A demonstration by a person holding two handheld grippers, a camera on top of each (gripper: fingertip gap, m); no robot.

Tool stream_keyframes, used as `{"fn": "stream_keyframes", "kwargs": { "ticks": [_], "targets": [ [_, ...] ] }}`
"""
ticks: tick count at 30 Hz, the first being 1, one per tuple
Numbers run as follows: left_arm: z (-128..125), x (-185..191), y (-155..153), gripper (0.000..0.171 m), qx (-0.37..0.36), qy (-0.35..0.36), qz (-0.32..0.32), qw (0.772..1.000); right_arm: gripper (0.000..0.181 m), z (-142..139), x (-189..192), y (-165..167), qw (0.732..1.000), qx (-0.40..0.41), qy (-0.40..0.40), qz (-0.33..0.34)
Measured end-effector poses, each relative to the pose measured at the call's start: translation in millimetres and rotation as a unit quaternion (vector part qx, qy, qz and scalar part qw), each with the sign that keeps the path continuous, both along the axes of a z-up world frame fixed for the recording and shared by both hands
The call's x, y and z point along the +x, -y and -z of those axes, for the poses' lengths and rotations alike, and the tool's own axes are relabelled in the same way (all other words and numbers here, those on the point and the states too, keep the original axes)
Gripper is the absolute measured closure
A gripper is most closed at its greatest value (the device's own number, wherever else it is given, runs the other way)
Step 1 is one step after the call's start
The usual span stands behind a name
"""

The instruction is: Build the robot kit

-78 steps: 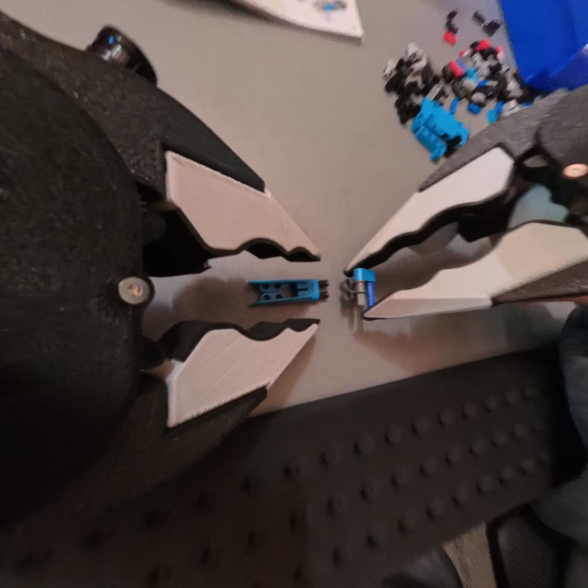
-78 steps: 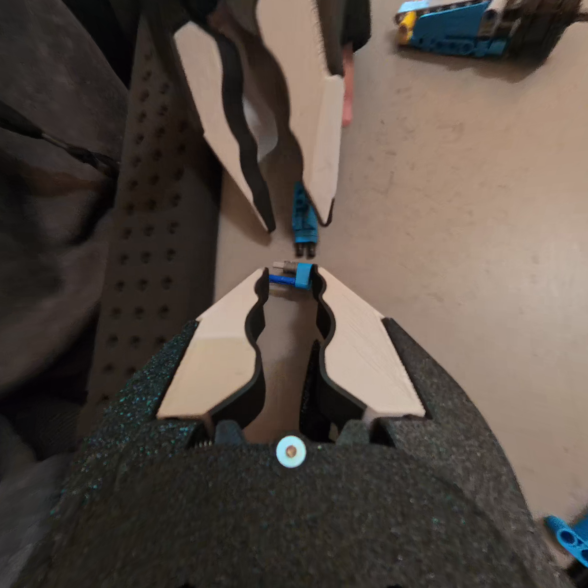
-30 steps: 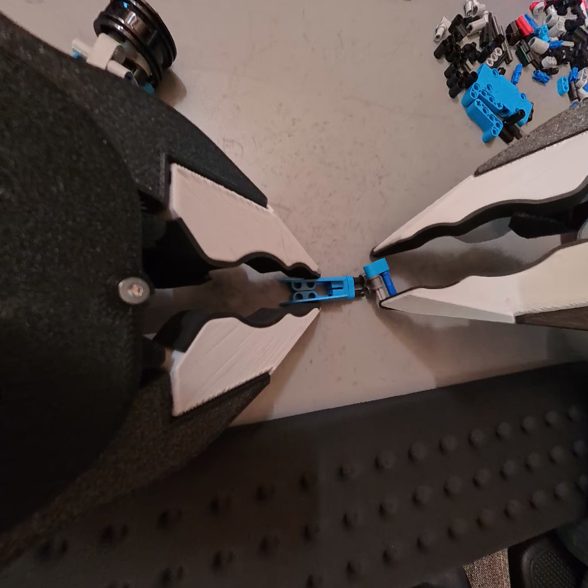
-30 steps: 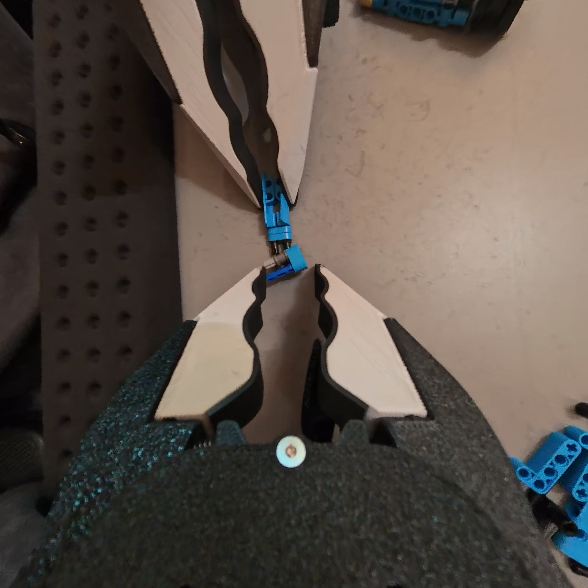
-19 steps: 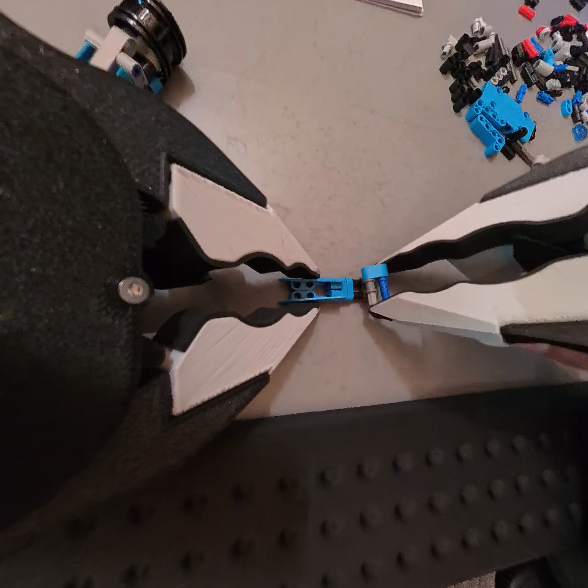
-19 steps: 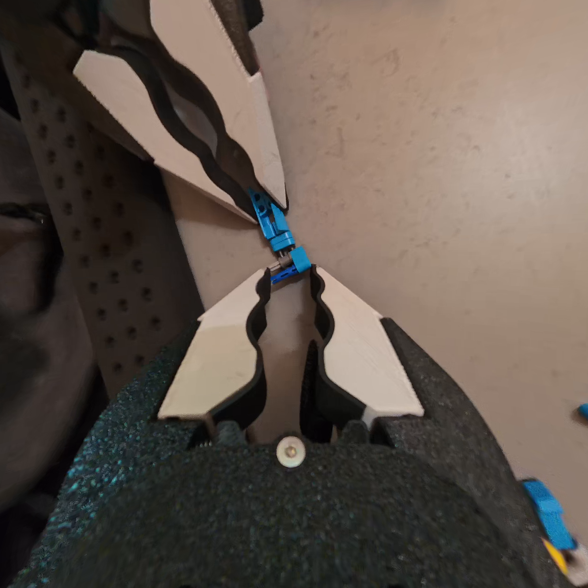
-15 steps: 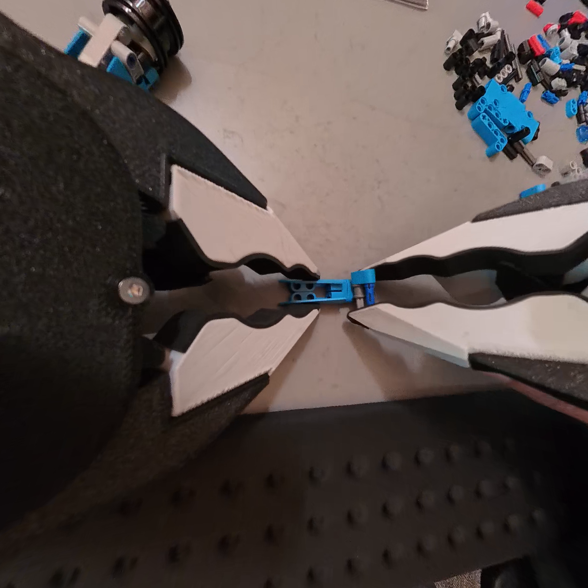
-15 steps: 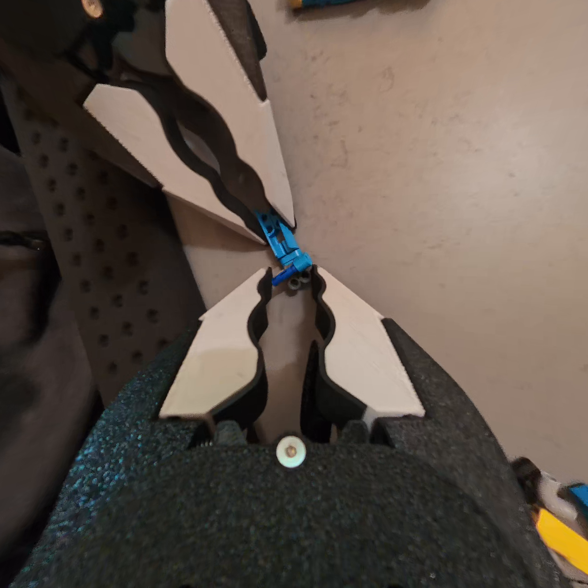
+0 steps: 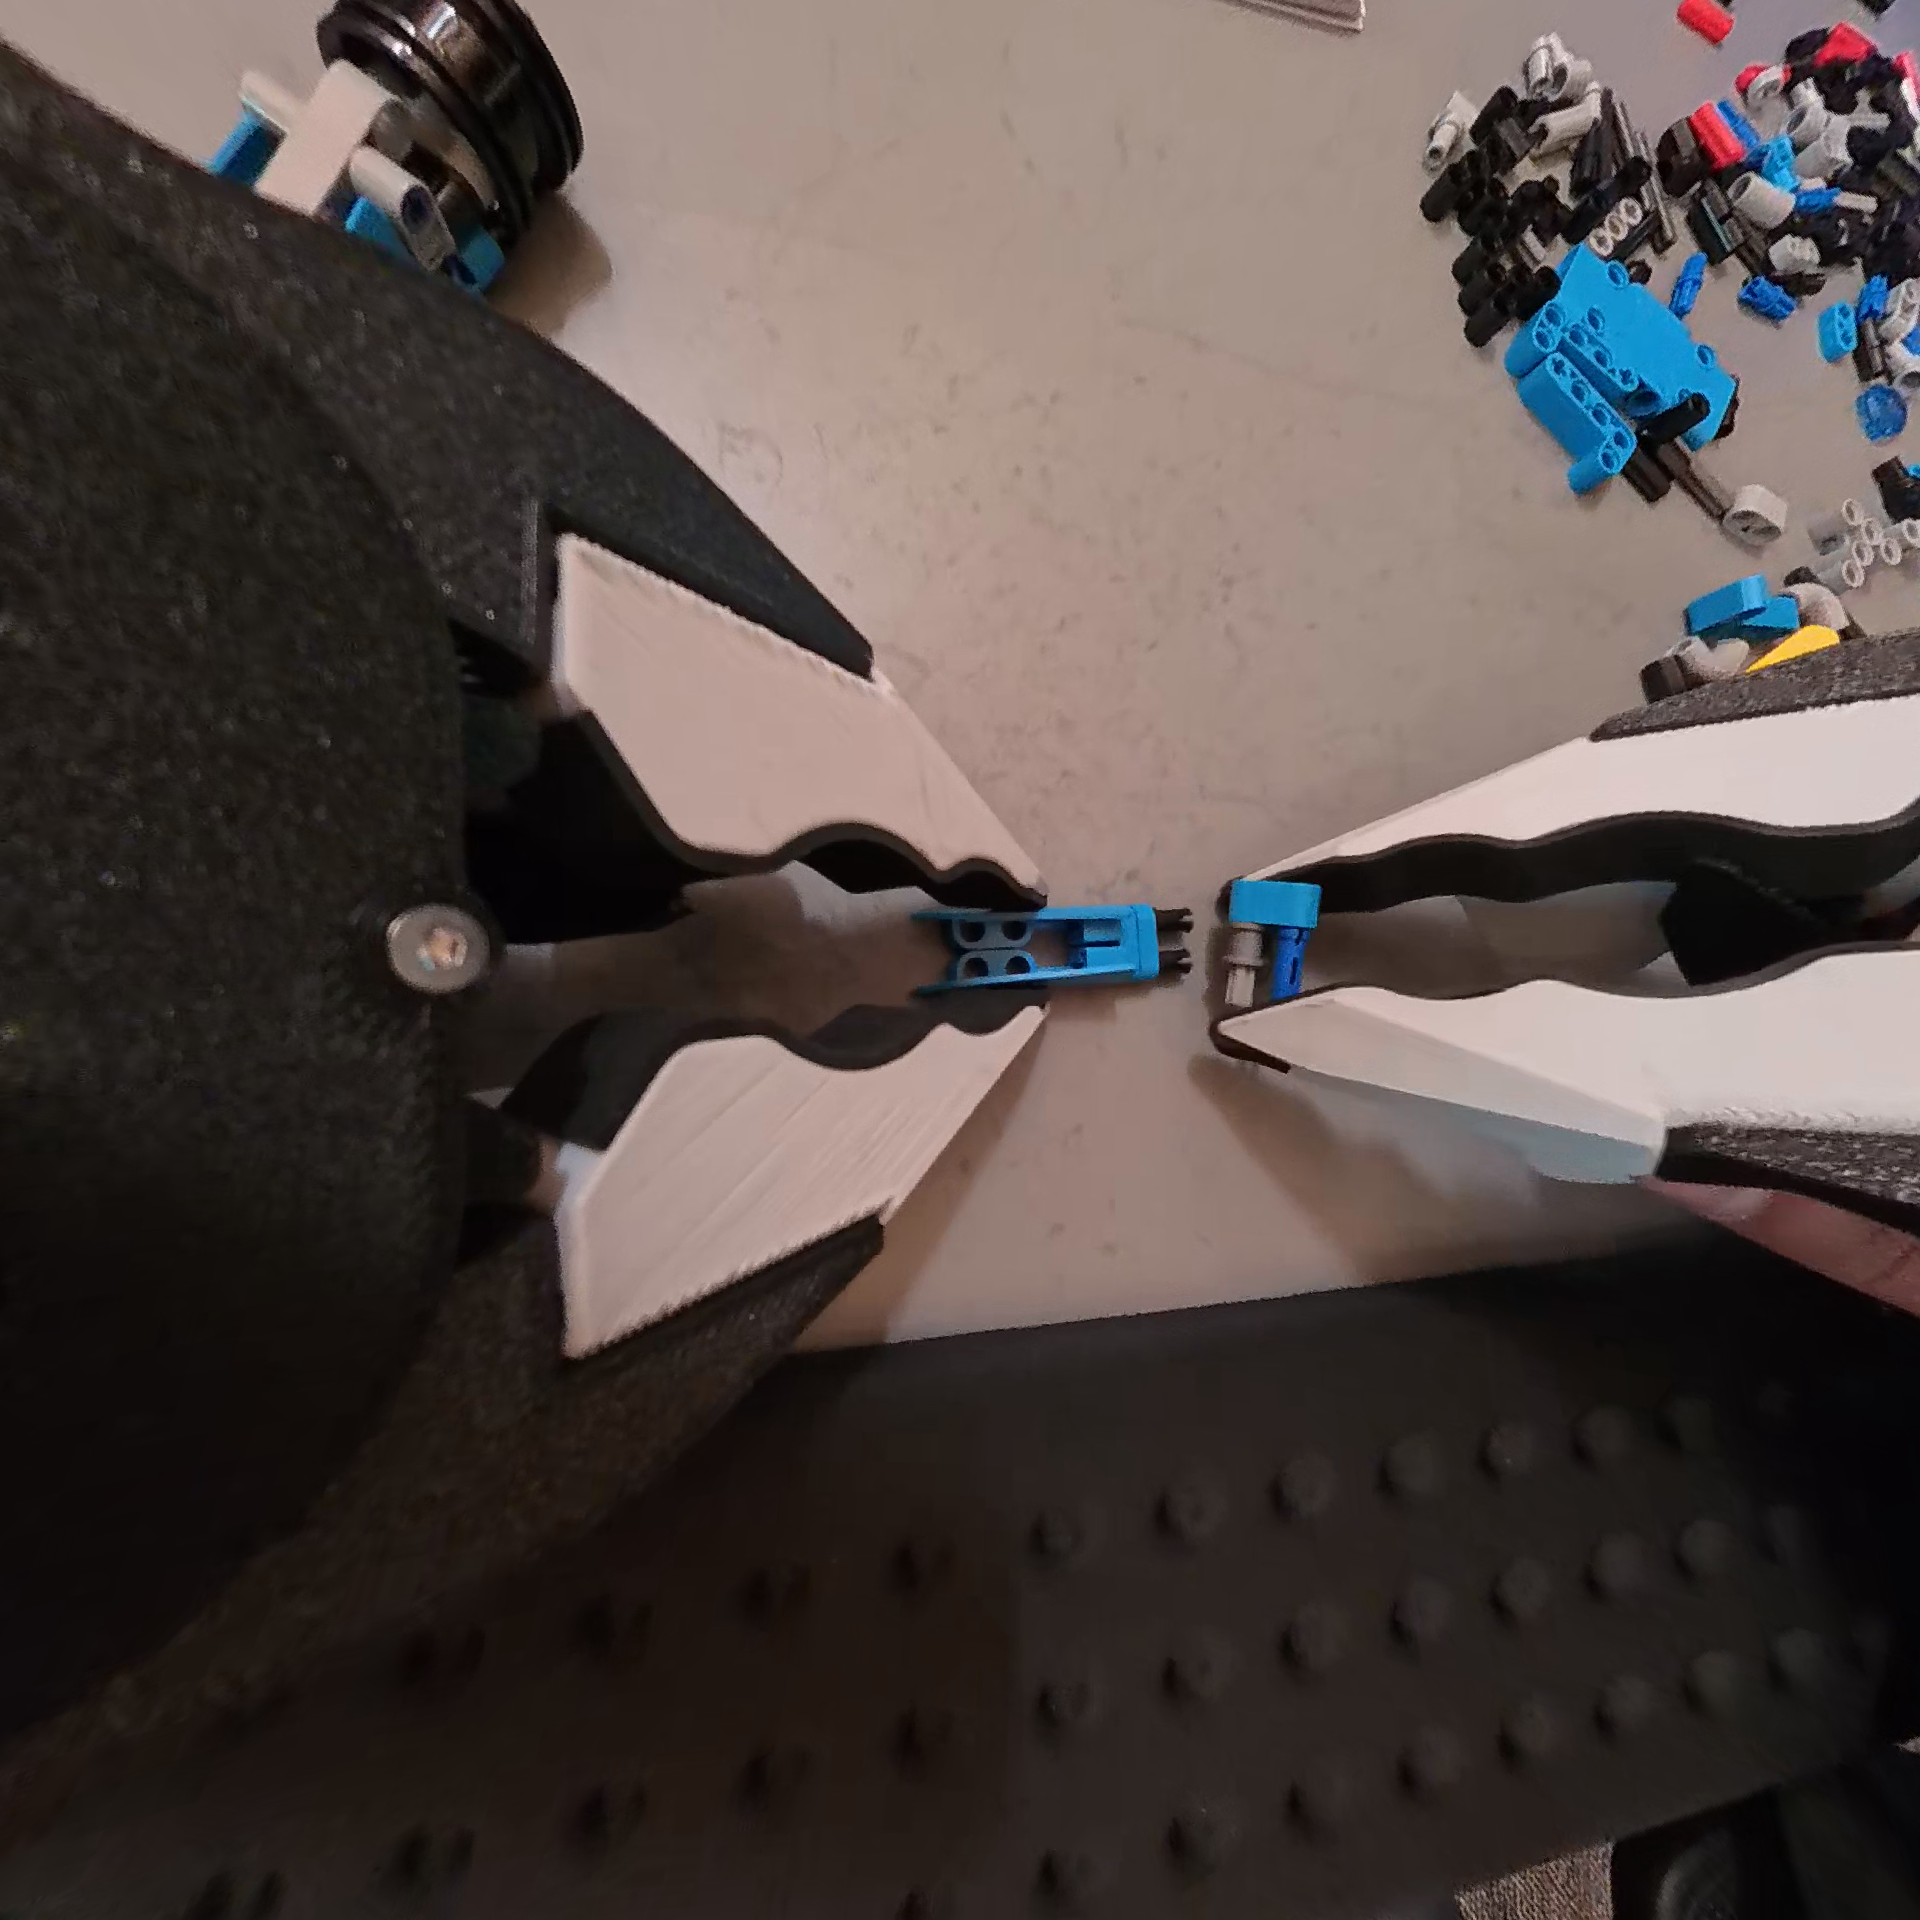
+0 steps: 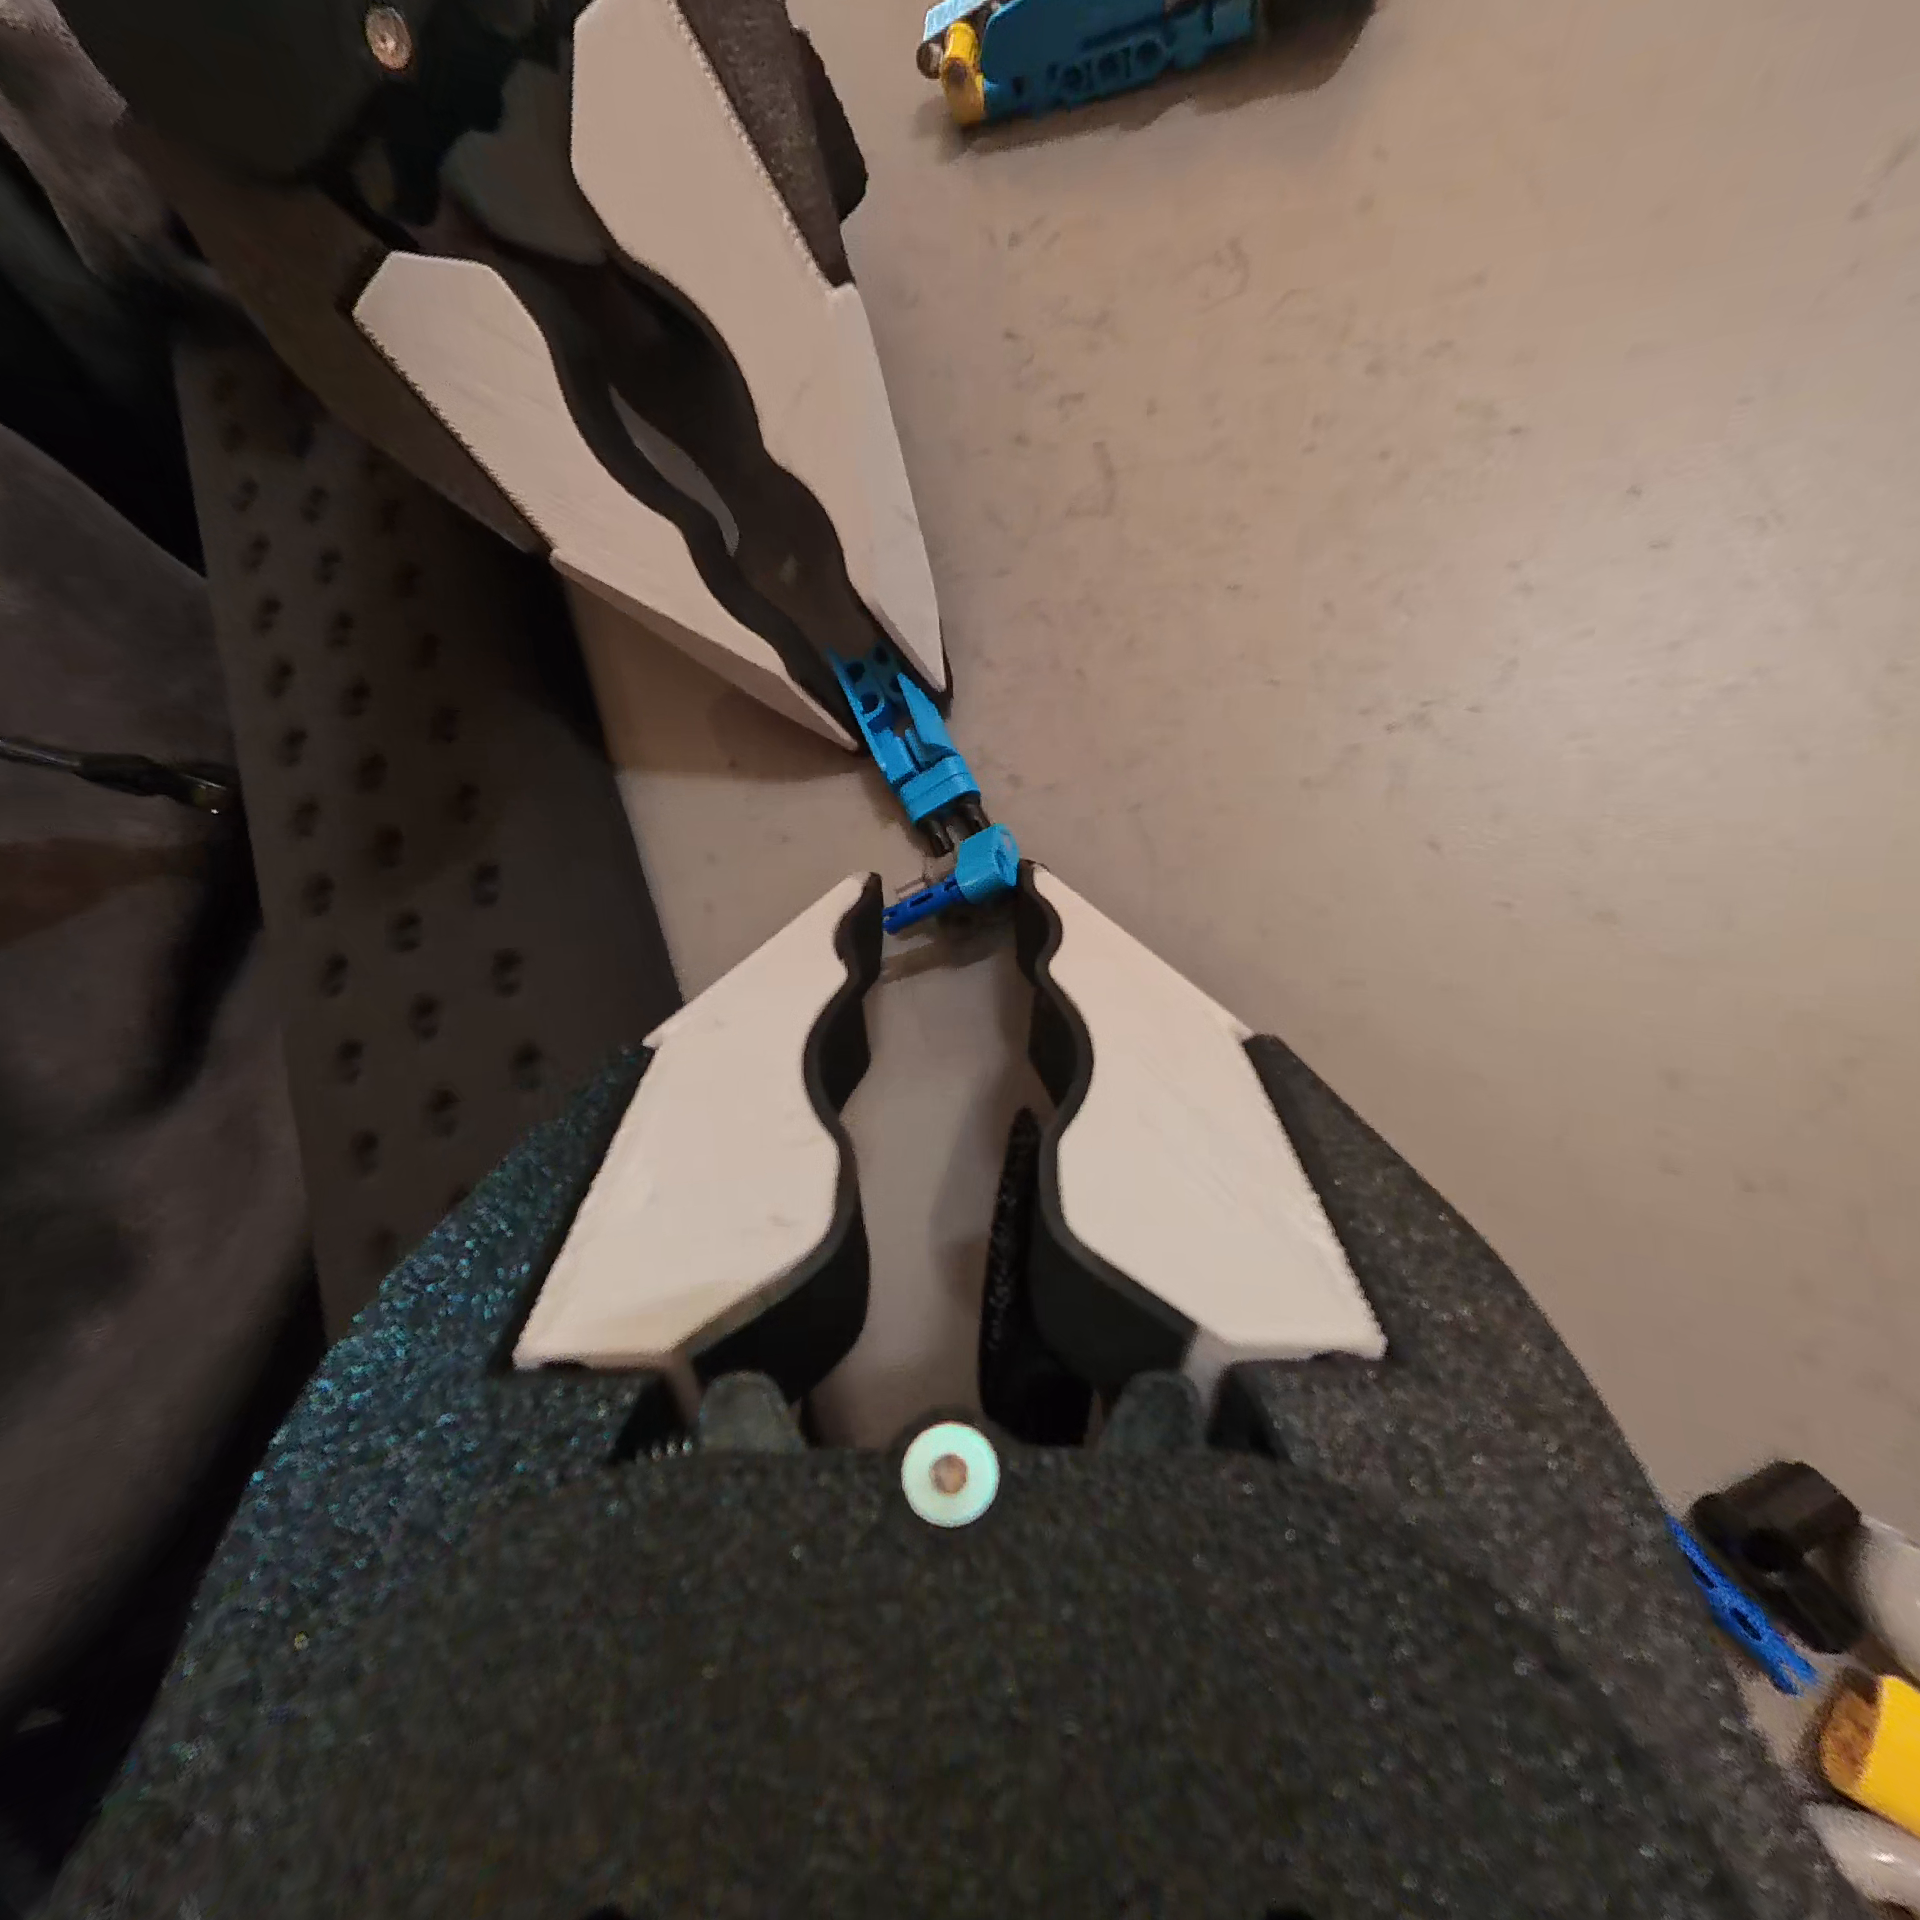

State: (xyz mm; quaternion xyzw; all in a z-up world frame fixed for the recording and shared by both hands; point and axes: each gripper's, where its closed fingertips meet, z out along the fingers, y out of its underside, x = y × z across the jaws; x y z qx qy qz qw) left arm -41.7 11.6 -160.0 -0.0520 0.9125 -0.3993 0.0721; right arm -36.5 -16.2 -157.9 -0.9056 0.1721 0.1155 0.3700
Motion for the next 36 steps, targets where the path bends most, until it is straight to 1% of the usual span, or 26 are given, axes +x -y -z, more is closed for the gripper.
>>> {"fn": "stream_keyframes", "kwargs": {
  "ticks": [5, 8, 11, 13, 15, 17, 19, 20, 21, 23, 26, 28, 30, 32, 35, 36],
  "targets": [
    [0, 0, 0, 0.157, 0.000, -0.001, 0.002, 1.000, 0.153, 0, 6, 7, 1.000, -0.014, 0.020, 0.013],
    [0, 0, 0, 0.157, 0.000, -0.003, 0.002, 1.000, 0.151, -6, 4, 8, 0.999, -0.019, 0.026, 0.016],
    [0, 0, 0, 0.157, 0.000, -0.003, 0.002, 1.000, 0.150, -6, 6, 13, 0.998, -0.045, 0.045, 0.026],
    [0, 0, 0, 0.157, 0.000, -0.003, 0.002, 1.000, 0.149, -8, 5, 13, 0.997, -0.053, 0.033, 0.042],
    [0, 0, 0, 0.157, 0.000, -0.003, 0.002, 1.000, 0.150, -13, 6, 12, 0.994, -0.067, 0.026, 0.079],
    [0, 0, 0, 0.157, 0.000, -0.003, 0.001, 1.000, 0.154, -15, 1, 7, 0.989, -0.092, 0.039, 0.110],
    [0, 0, -1, 0.157, 0.000, -0.006, -0.001, 1.000, 0.153, -11, -5, 2, 0.981, -0.122, 0.064, 0.135],
    [0, 0, -1, 0.157, -0.001, -0.010, -0.002, 1.000, 0.152, -12, -5, 0, 0.977, -0.126, 0.088, 0.147],
    [0, 0, -2, 0.157, -0.001, -0.015, -0.003, 1.000, 0.155, -14, -7, -4, 0.975, -0.124, 0.105, 0.152],
    [0, 0, -5, 0.157, -0.001, -0.020, -0.004, 1.000, 0.155, -17, -10, -8, 0.972, -0.121, 0.120, 0.160],
    [0, 0, -8, 0.157, -0.001, -0.022, -0.004, 1.000, 0.156, -20, -19, -15, 0.975, -0.112, 0.128, 0.141],
    [0, 0, -8, 0.157, 0.000, -0.021, -0.003, 1.000, 0.155, -15, -13, -9, 0.969, -0.130, 0.150, 0.144],
    [0, 0, -8, 0.157, 0.000, -0.019, -0.002, 1.000, 0.152, -8, -7, -1, 0.967, -0.141, 0.145, 0.156],
    [0, 0, -8, 0.157, 0.000, -0.019, -0.002, 1.000, 0.153, -9, -4, 1, 0.970, -0.122, 0.129, 0.164],
    [0, 0, -8, 0.157, 0.000, -0.019, -0.002, 1.000, 0.151, 3, -1, 16, 0.967, -0.155, 0.114, 0.166],
    [0, 0, -7, 0.157, 0.000, -0.018, -0.001, 1.000, 0.151, 5, -2, 16, 0.969, -0.148, 0.107, 0.168]
  ]
}}
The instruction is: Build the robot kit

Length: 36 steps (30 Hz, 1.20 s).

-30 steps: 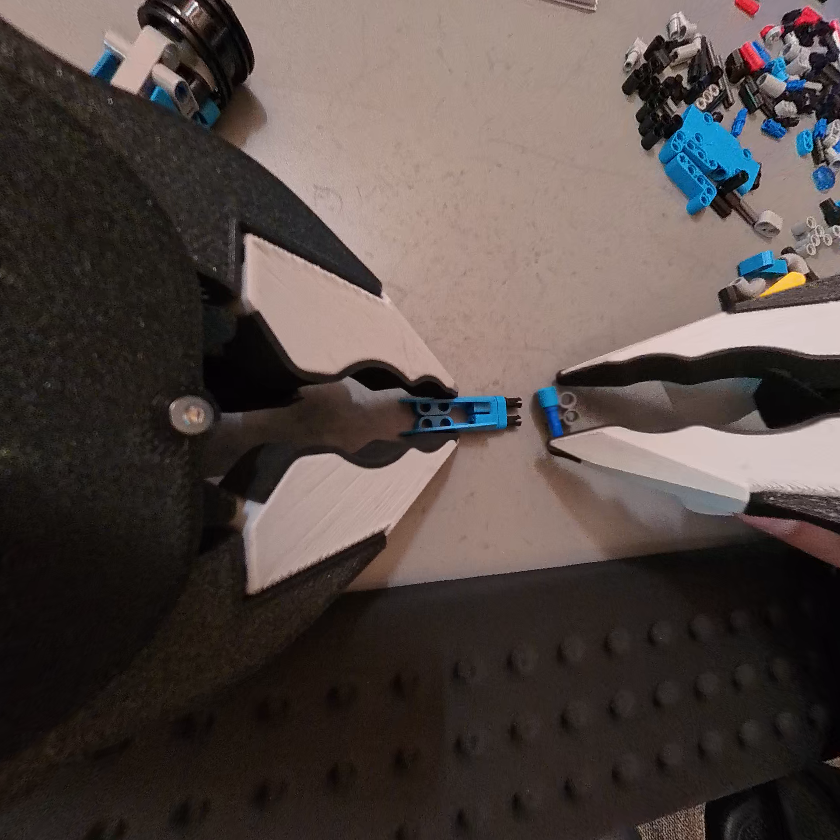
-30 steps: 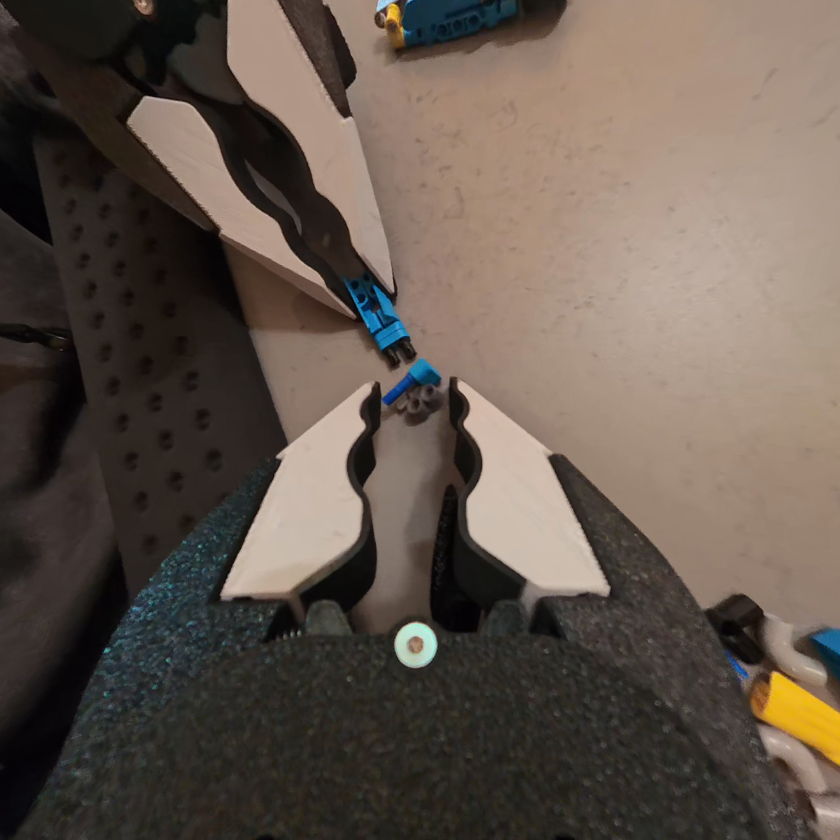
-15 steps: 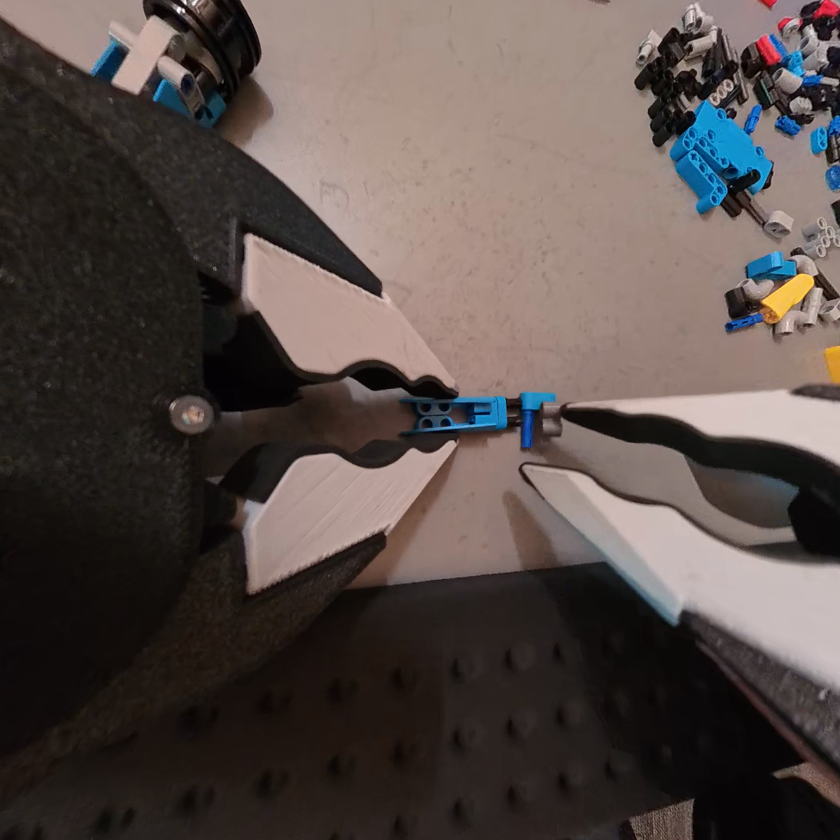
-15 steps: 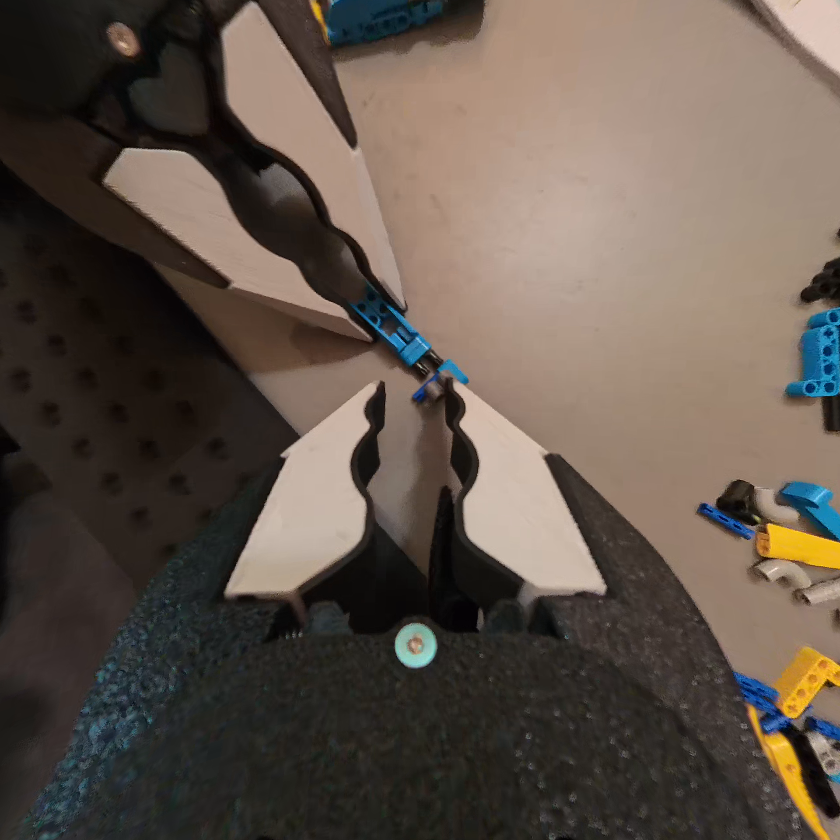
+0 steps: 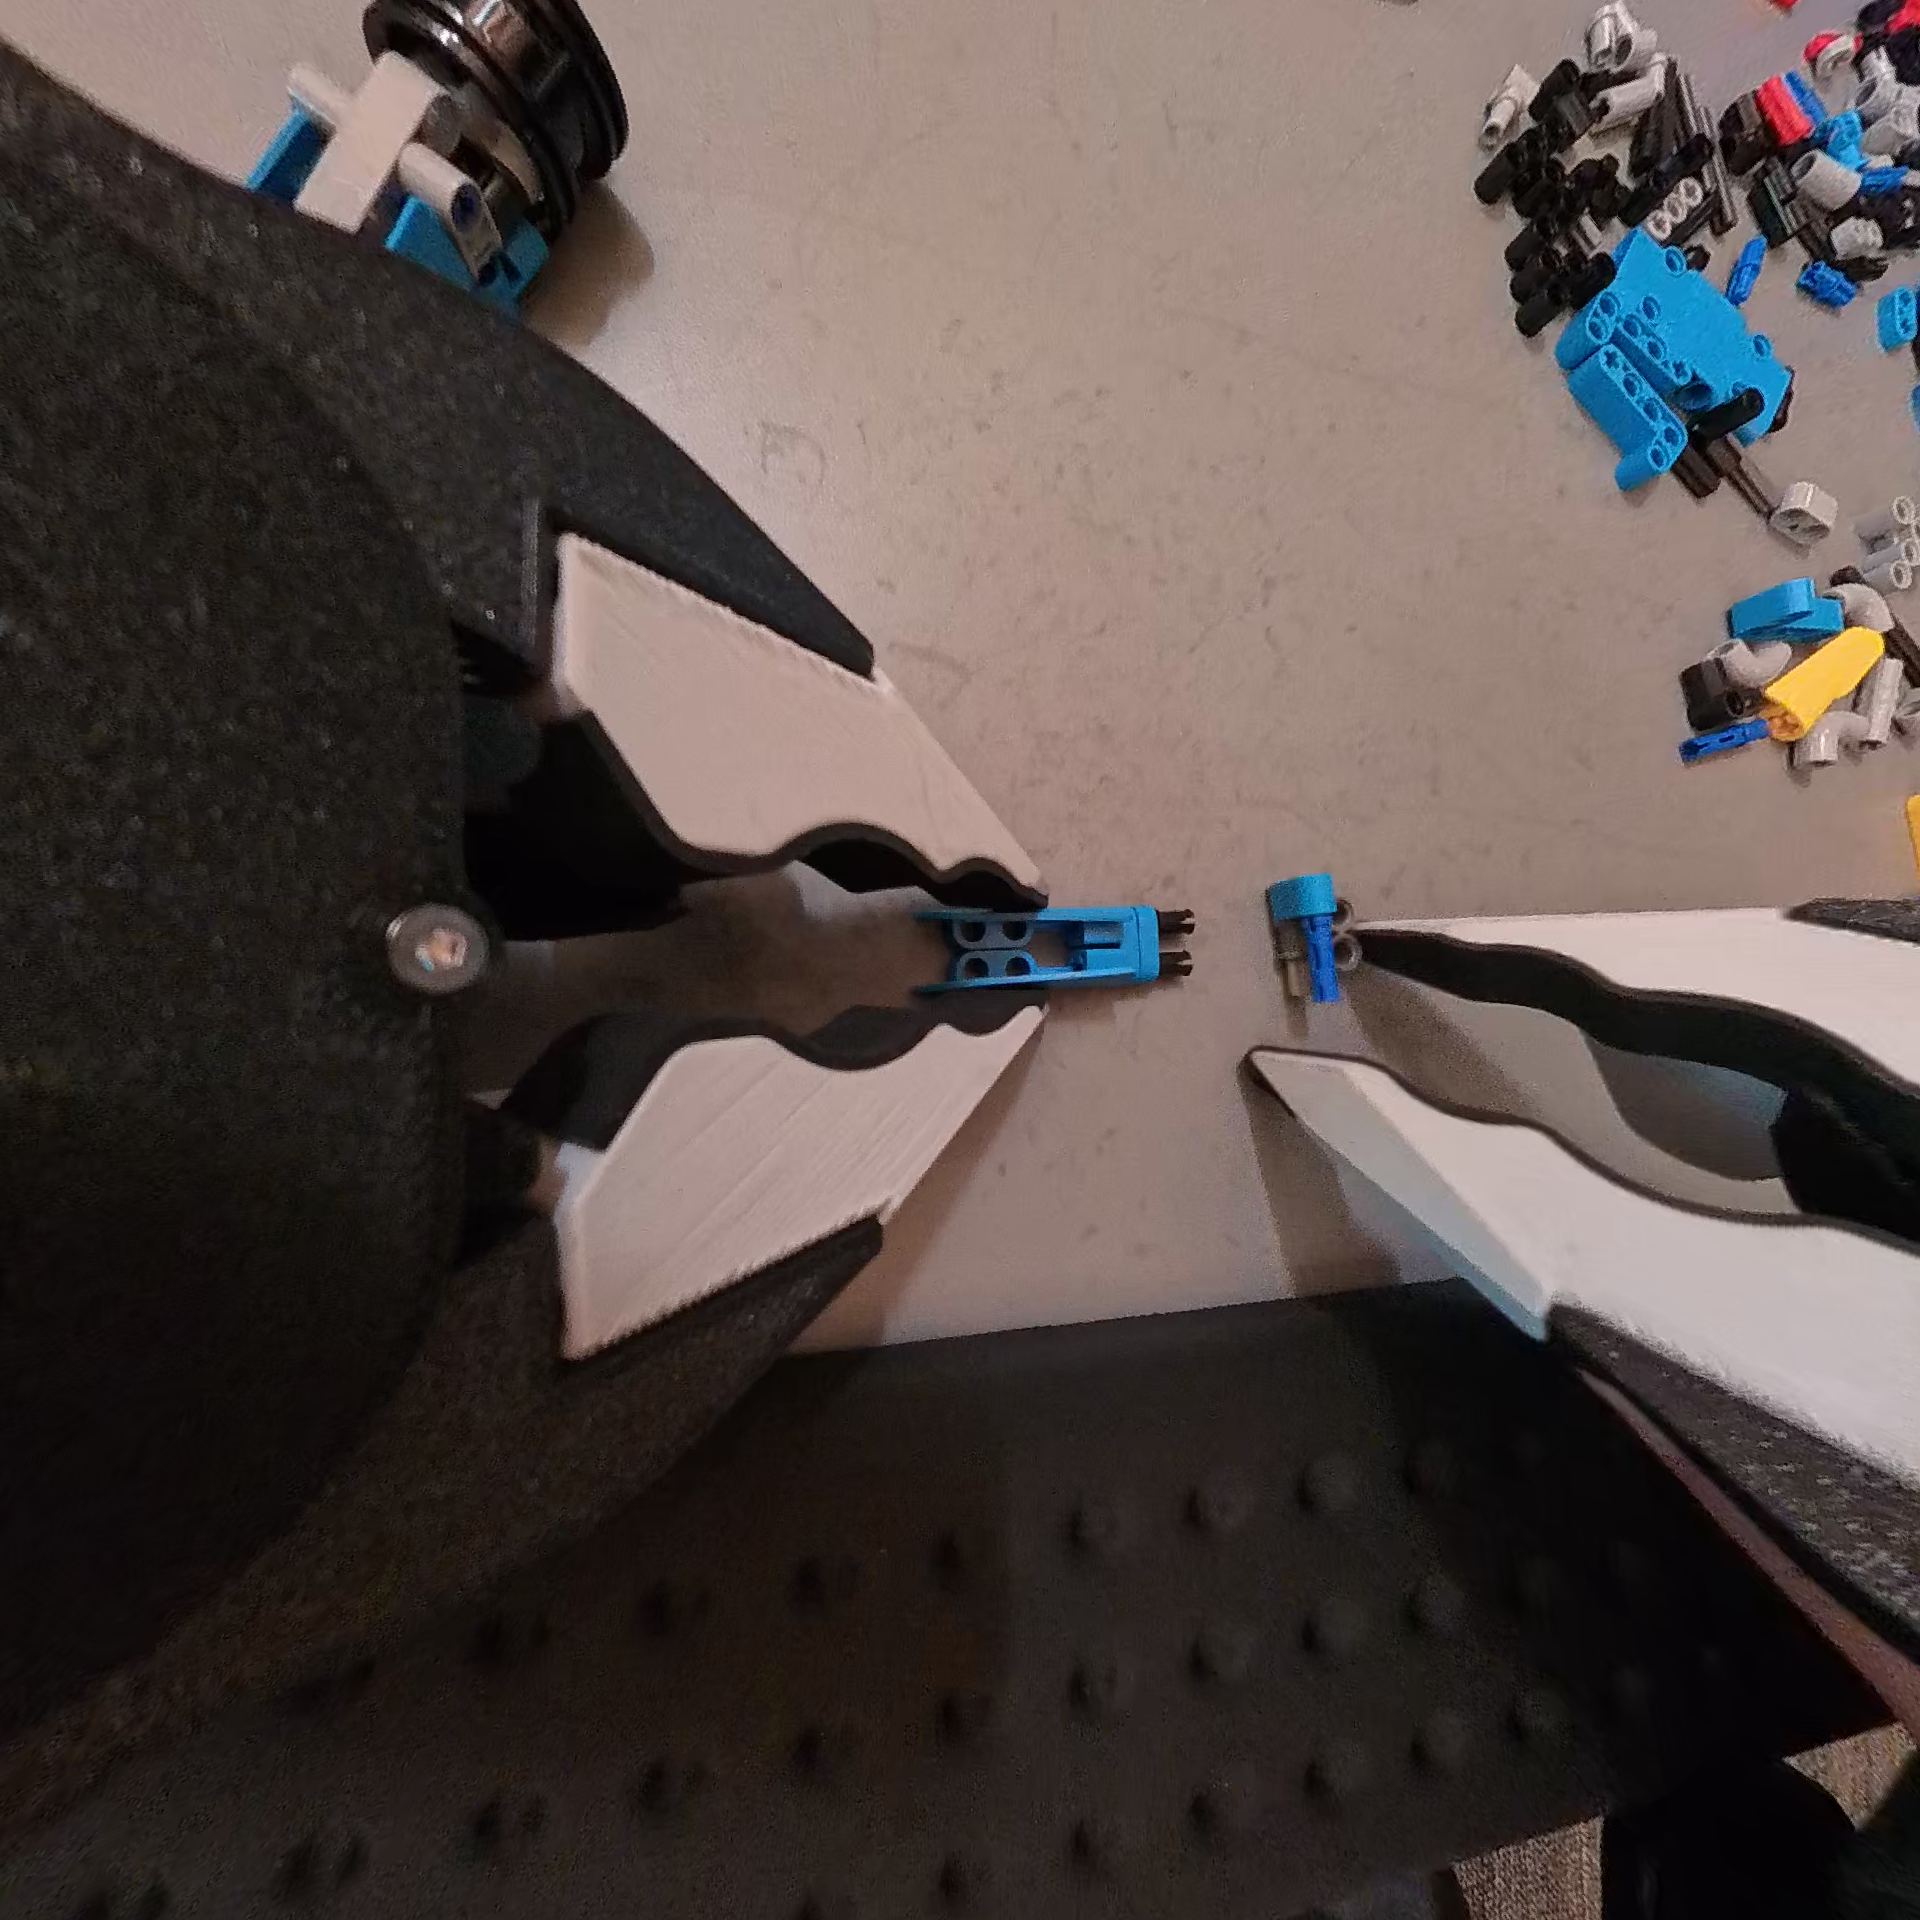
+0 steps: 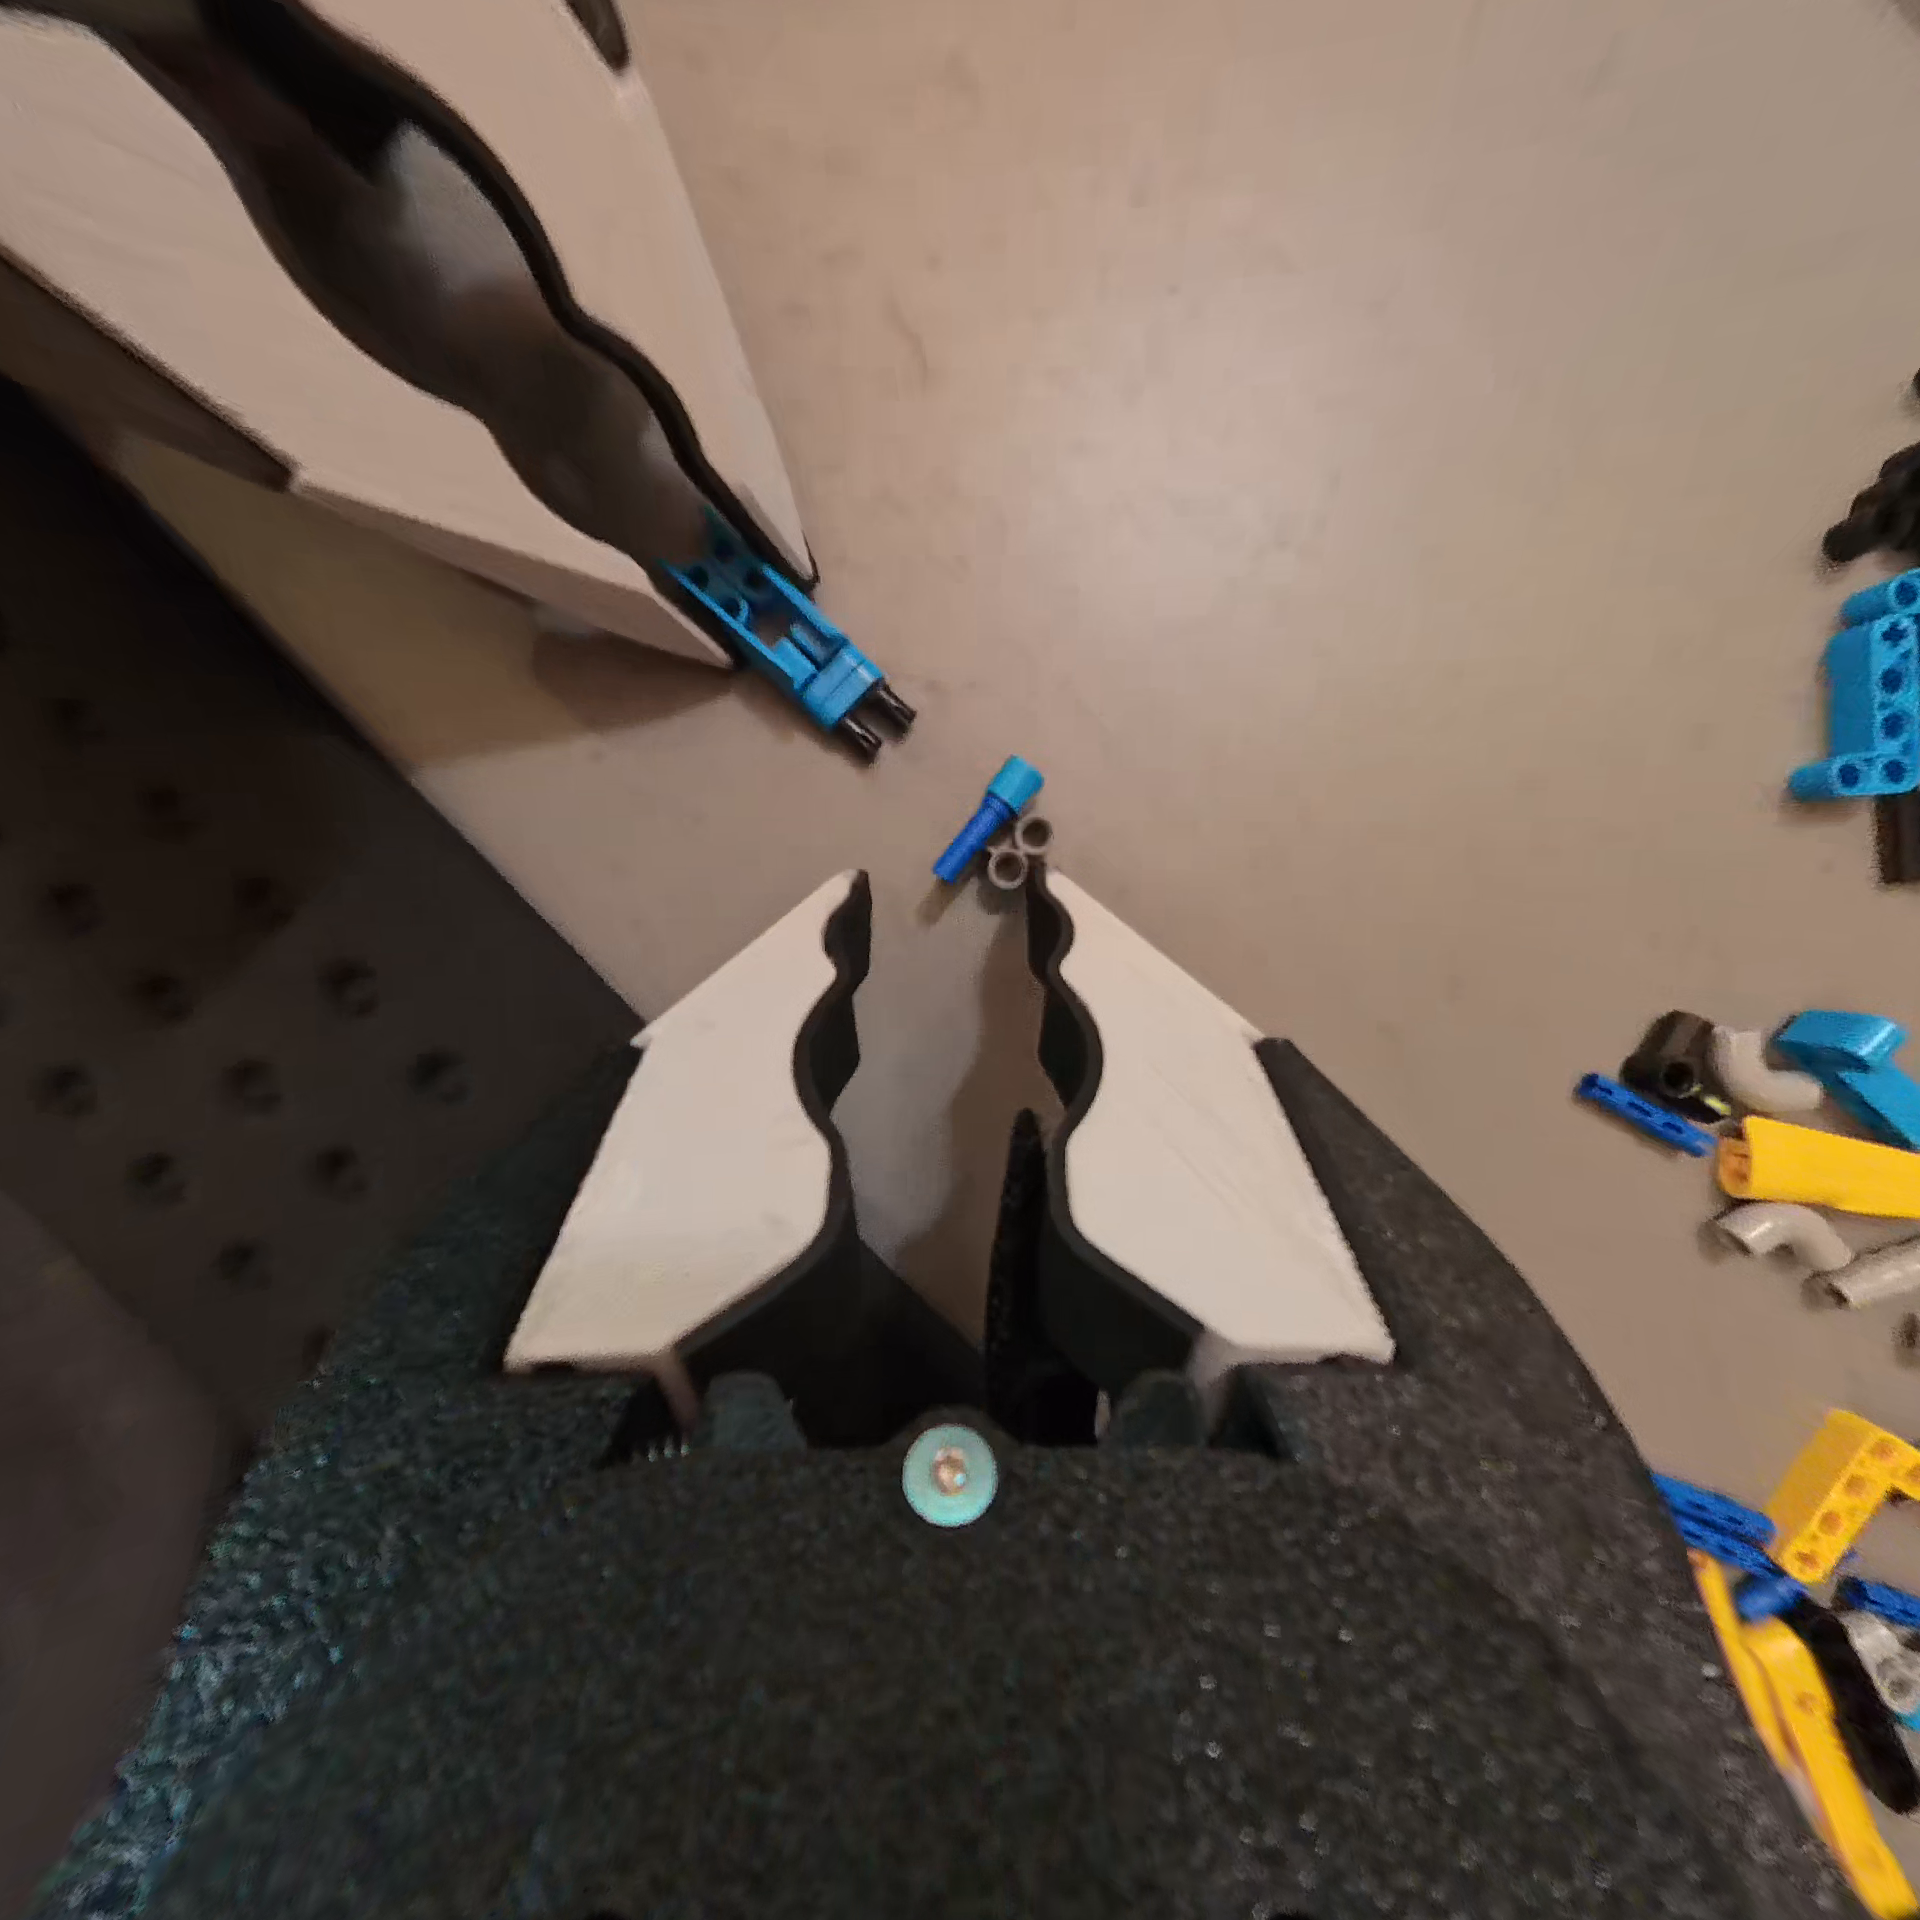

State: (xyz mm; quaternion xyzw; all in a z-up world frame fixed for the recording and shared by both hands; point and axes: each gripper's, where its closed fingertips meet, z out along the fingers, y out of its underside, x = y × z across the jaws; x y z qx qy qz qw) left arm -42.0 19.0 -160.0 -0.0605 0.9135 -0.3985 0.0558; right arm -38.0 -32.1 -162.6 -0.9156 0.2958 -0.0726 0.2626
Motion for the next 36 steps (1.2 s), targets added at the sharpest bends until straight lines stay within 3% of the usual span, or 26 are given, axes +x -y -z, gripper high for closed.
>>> {"fn": "stream_keyframes", "kwargs": {
  "ticks": [11, 16, 23, 26, 29, 33, 34, 36],
  "targets": [
    [0, 0, 0, 0.157, 0.000, 0.002, 0.000, 1.000, 0.153, -21, 1, -7, 0.994, 0.081, -0.049, 0.050],
    [0, 0, 0, 0.157, 0.001, 0.004, 0.000, 1.000, 0.155, -9, 7, -8, 0.996, 0.030, -0.038, 0.071],
    [0, 0, 0, 0.157, 0.001, 0.004, 0.001, 1.000, 0.173, -6, 10, -5, 0.997, 0.016, -0.038, 0.062],
    [0, 0, 0, 0.157, 0.001, 0.009, 0.004, 1.000, 0.177, -11, 12, -6, 0.995, 0.063, -0.060, 0.052],
    [0, 0, 0, 0.157, 0.004, 0.028, 0.010, 1.000, 0.177, -20, 15, -10, 0.967, 0.193, -0.152, 0.064],
    [-1, 8, 2, 0.158, 0.004, 0.044, -0.009, 0.999, 0.177, -22, 16, -19, 0.884, 0.337, -0.307, 0.102],
    [-1, 9, 2, 0.158, 0.003, 0.038, -0.013, 0.999, 0.177, -20, 17, -19, 0.874, 0.346, -0.322, 0.113],
    [0, 9, 3, 0.157, 0.000, 0.019, -0.017, 1.000, 0.177, -14, 23, -17, 0.880, 0.332, -0.315, 0.130]
  ]
}}
